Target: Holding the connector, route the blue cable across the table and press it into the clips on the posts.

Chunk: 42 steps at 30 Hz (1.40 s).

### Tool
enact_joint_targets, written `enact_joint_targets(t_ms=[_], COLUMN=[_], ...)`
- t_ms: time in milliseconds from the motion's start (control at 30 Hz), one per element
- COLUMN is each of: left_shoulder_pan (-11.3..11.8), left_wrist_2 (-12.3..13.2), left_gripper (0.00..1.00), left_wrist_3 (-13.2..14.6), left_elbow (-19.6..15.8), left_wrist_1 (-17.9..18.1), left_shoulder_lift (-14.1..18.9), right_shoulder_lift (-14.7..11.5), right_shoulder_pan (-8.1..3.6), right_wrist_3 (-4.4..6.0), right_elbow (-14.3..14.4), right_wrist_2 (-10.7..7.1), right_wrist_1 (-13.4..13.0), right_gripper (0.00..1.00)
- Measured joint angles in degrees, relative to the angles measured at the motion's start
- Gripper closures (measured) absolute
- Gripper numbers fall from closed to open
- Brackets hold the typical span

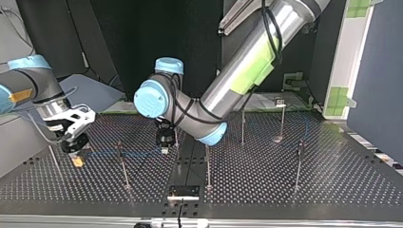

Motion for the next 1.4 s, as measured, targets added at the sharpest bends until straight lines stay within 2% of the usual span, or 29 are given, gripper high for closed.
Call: enact_joint_targets(t_ms=[67, 233, 333, 500, 900, 1133, 1400], left_shoulder_pan=[-0.5, -1.5, -2.3, -4.2, -10.3, -13.4, -16.6], left_wrist_2=[0.4, 0.5, -0.3, -2.5, -8.7, -11.4, -13.6], left_gripper=[0.00, 0.00, 0.00, 0.00, 0.00, 0.00, 0.00], left_wrist_3=[0.0, -1.0, -1.8, -3.1, -6.8, -8.0, -6.0], left_elbow=[-1.0, -3.4, -5.0, -7.4, -13.7, -16.7, -20.6], left_wrist_1=[0.9, 3.2, 3.0, 1.0, -4.6, -2.6, 1.2], left_shoulder_lift=[0.9, 2.1, 2.3, 3.2, 7.0, 9.9, 13.7], right_shoulder_lift=[0.0, 0.1, 0.2, 0.2, 0.3, 0.4, 0.5], right_shoulder_pan=[0.11, 1.00, 1.72, 2.35, 2.53, 2.52, 2.54], right_wrist_3=[-0.03, -0.17, -0.21, -0.21, 0.05, 0.17, 0.45], right_elbow=[0.0, 0.0, 0.0, 0.0, 0.0, 0.0, 0.0], right_wrist_2=[-0.03, -0.17, -0.23, -0.74, -1.29, -1.31, -1.23], right_wrist_1=[0.0, 0.0, 0.0, -0.1, -0.1, -0.1, -0.1], right_gripper=[1.00, 1.00, 1.00, 1.00, 1.00, 1.00, 1.00])
